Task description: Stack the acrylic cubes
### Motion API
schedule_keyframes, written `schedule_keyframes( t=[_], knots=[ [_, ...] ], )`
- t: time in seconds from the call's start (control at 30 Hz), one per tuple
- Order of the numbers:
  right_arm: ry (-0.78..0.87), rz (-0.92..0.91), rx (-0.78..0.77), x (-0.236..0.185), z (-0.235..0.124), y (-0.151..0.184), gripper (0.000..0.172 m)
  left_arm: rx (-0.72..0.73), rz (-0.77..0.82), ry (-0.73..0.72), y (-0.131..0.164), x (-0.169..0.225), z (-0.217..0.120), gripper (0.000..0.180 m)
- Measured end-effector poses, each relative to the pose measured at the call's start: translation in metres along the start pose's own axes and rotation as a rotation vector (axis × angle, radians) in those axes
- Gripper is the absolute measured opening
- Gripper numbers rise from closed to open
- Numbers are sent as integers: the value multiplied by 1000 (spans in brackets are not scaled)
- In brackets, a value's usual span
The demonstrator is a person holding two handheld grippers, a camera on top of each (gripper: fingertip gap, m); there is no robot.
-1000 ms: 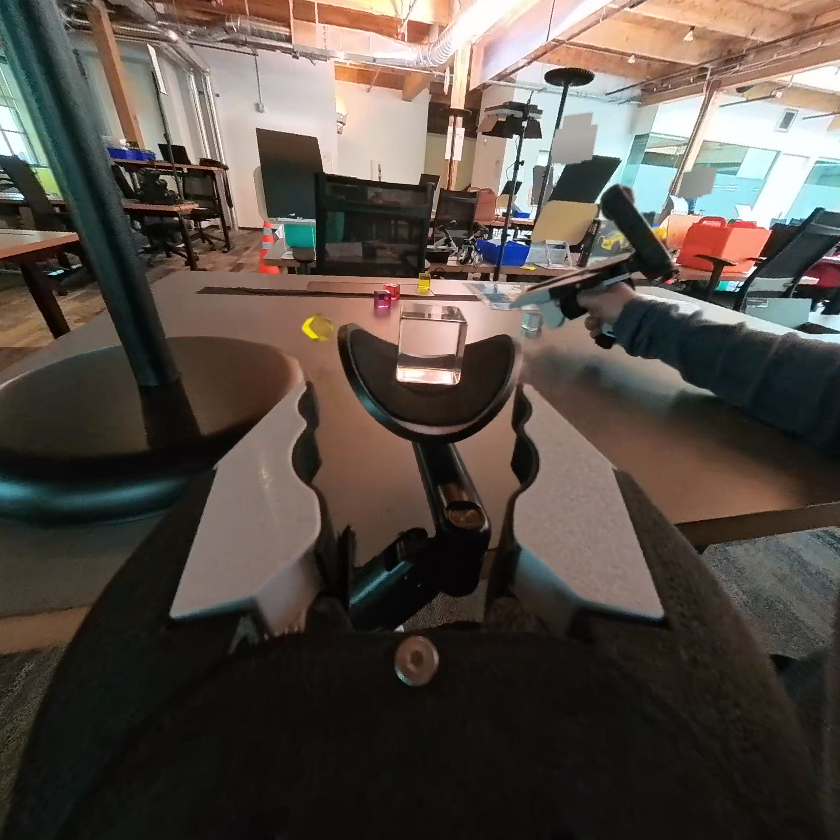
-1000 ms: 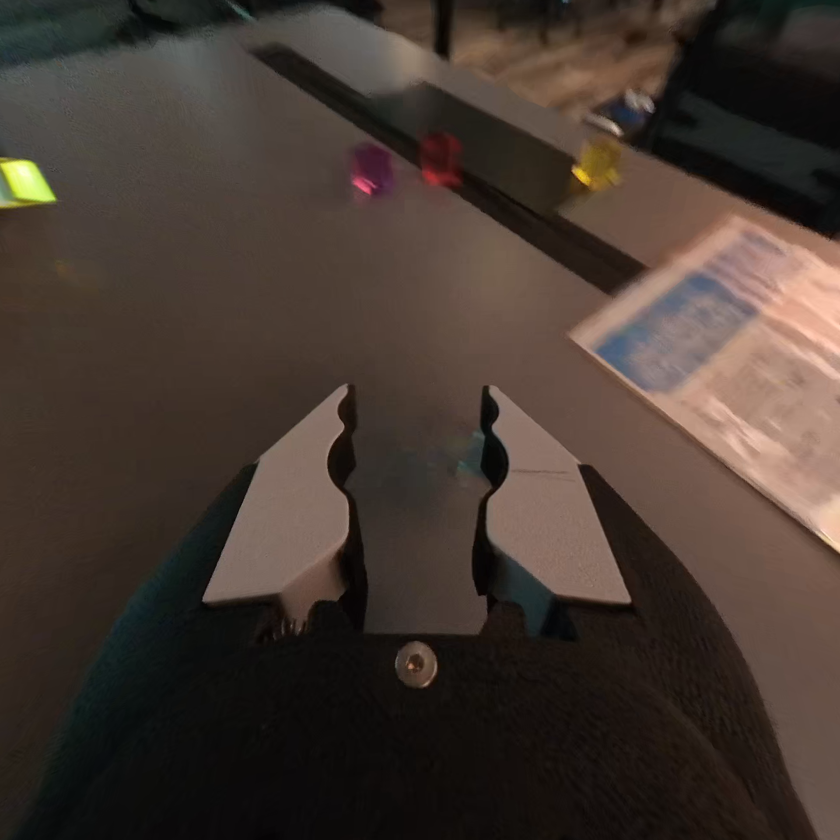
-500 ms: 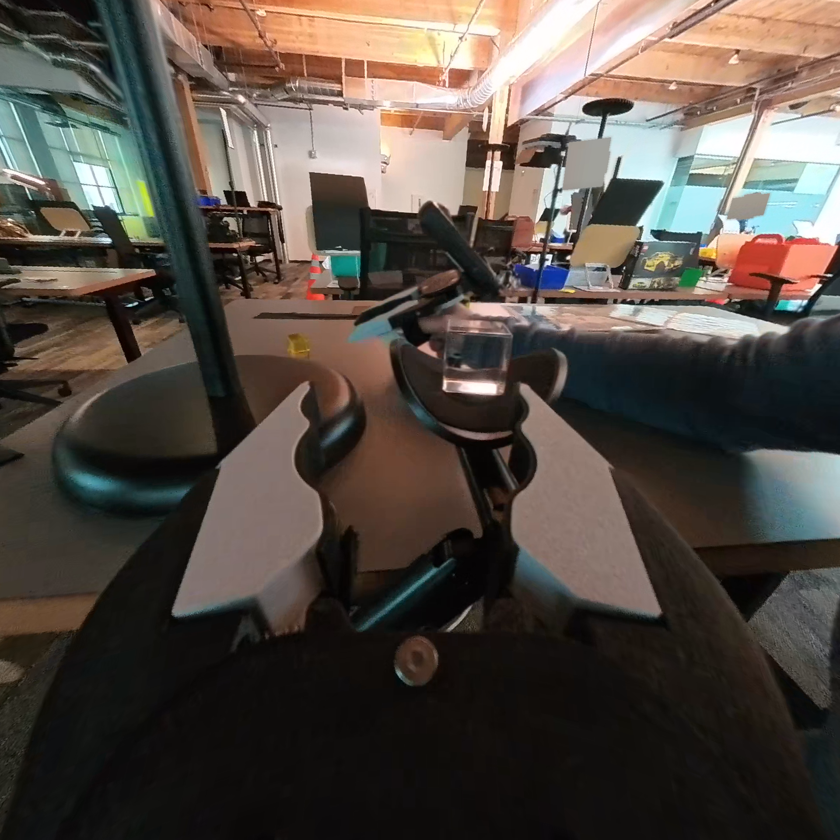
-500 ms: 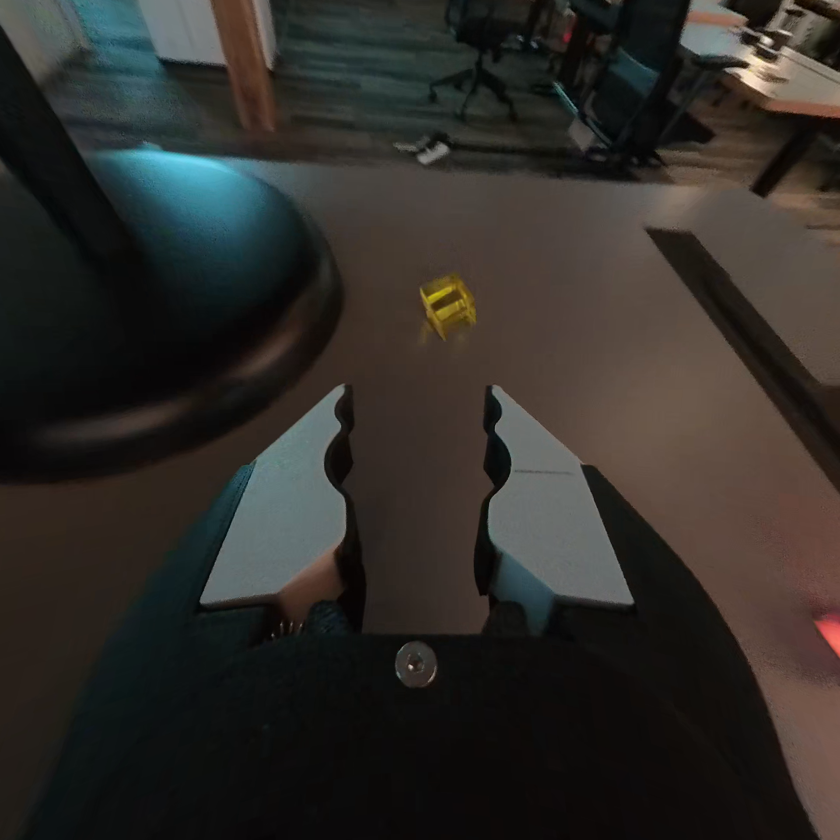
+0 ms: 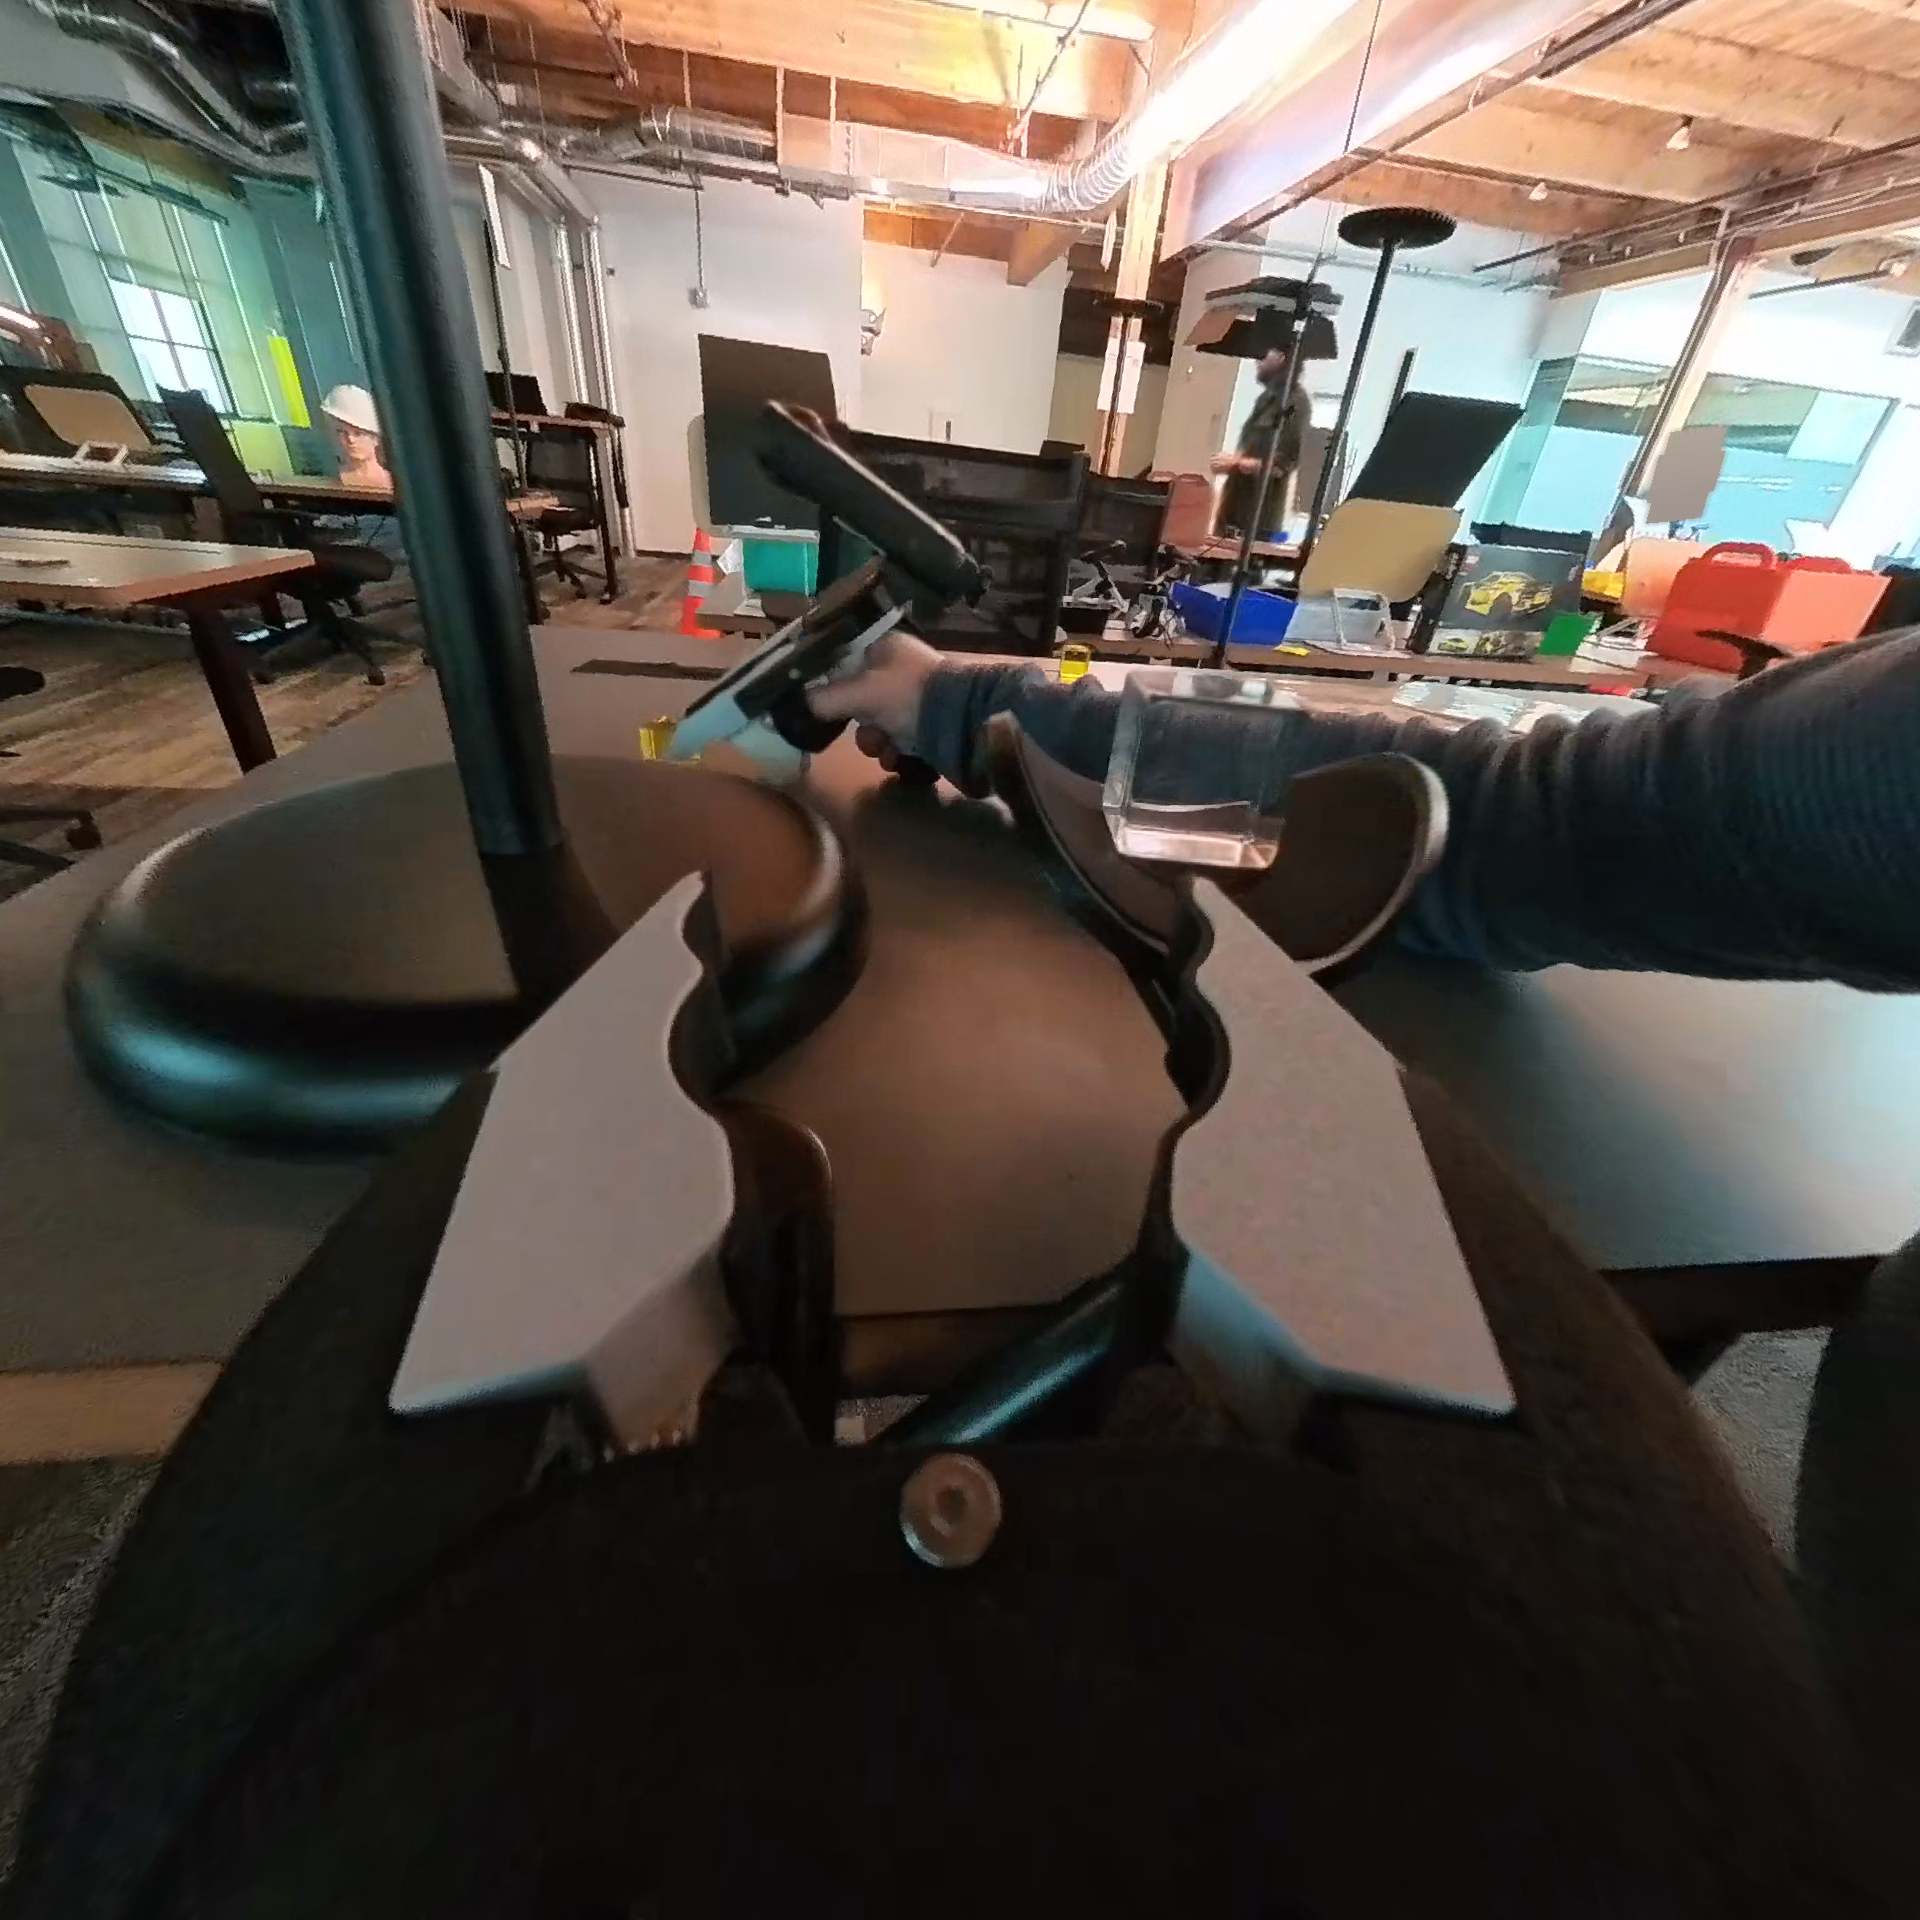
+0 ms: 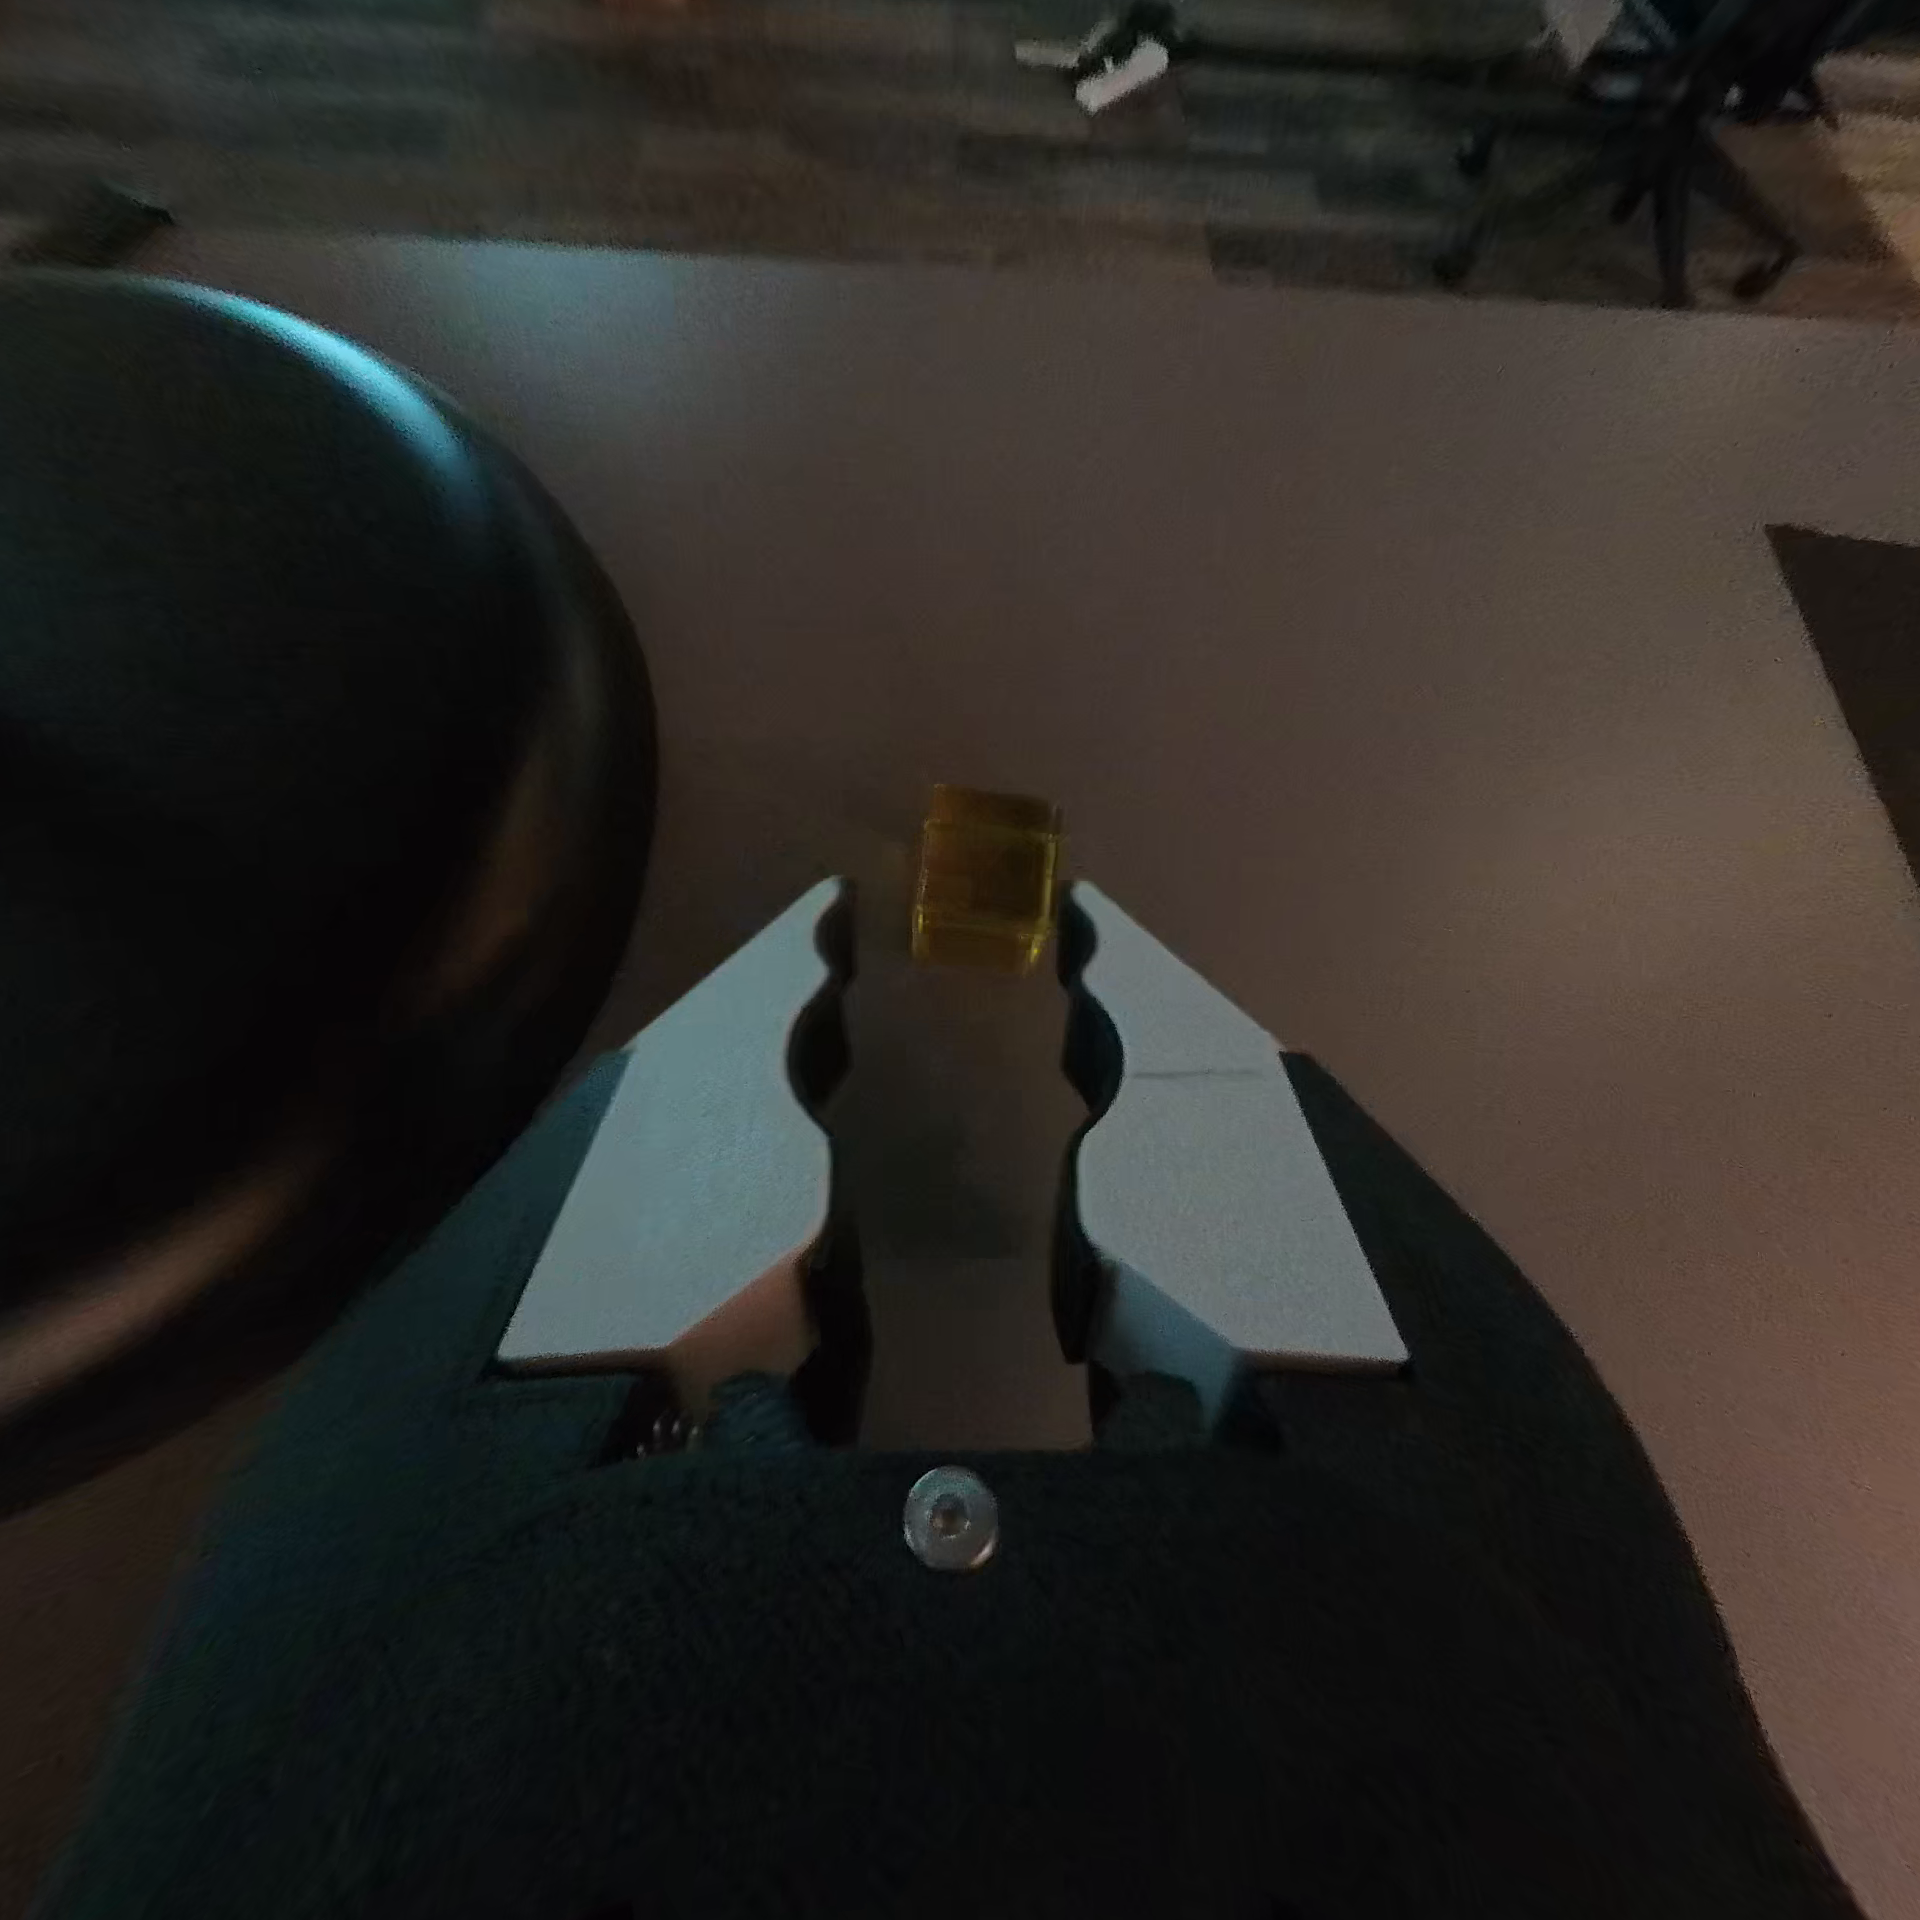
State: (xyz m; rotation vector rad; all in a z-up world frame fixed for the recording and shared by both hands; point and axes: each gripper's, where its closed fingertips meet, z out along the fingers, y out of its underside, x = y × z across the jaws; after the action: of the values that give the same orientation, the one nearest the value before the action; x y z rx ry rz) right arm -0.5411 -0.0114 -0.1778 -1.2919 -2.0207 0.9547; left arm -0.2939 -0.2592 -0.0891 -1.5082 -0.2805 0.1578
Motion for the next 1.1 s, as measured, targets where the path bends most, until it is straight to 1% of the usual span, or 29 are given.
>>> schedule_keyframes(
  t=[0.03, 0.1, 0.13, 0.23, 0.3, 0.43, 0.6, 0.67, 0.73, 0.77, 0.83, 0.87, 0.9, 0.93, 1.0, 1.1],
  knots=[
    [17, -23, -3, 0, 0, 0, 25, 0, -5, 4, 1, 0, 1, 85],
    [73, -84, 33, 0, -4, -4, 25, 4, -12, 11, -1, 1, 1, 85],
    [122, -124, 81, 1, -9, -10, 25, 2, -11, 15, -2, 3, 0, 86],
    [323, -255, 275, 0, -42, -28, 24, 10, 18, 9, -10, 9, -4, 87],
    [400, -292, 329, -9, -63, -25, 25, 25, 44, -6, -17, 13, -10, 87],
    [458, -208, 468, -36, -116, -20, 25, 63, 39, -6, -28, 24, -23, 86],
    [440, -132, 607, -84, -177, -7, 24, 80, 20, -59, -37, 31, -33, 84],
    [393, -177, 652, -103, -201, -16, 24, 86, 8, -80, -38, 33, -35, 83],
    [268, -206, 681, -122, -224, -38, 25, 94, -1, -91, -39, 37, -37, 83],
    [167, -198, 677, -134, -235, -48, 25, 96, -3, -96, -38, 39, -37, 83],
    [-120, -209, 635, -174, -253, -63, 24, 99, -5, -99, -39, 43, -36, 83],
    [-260, -230, 581, -197, -261, -63, 24, 102, -6, -97, -40, 45, -35, 83],
    [-363, -262, 511, -216, -265, -58, 24, 108, -4, -92, -42, 48, -34, 83],
    [-407, -310, 455, -229, -267, -52, 24, 113, 0, -89, -44, 51, -32, 83],
    [-411, -406, 384, -244, -264, -42, 24, 114, 15, -86, -46, 58, -29, 83],
    [-506, -435, 276, -264, -255, -26, 24, 95, 41, -85, -45, 67, -22, 83]
  ],
)
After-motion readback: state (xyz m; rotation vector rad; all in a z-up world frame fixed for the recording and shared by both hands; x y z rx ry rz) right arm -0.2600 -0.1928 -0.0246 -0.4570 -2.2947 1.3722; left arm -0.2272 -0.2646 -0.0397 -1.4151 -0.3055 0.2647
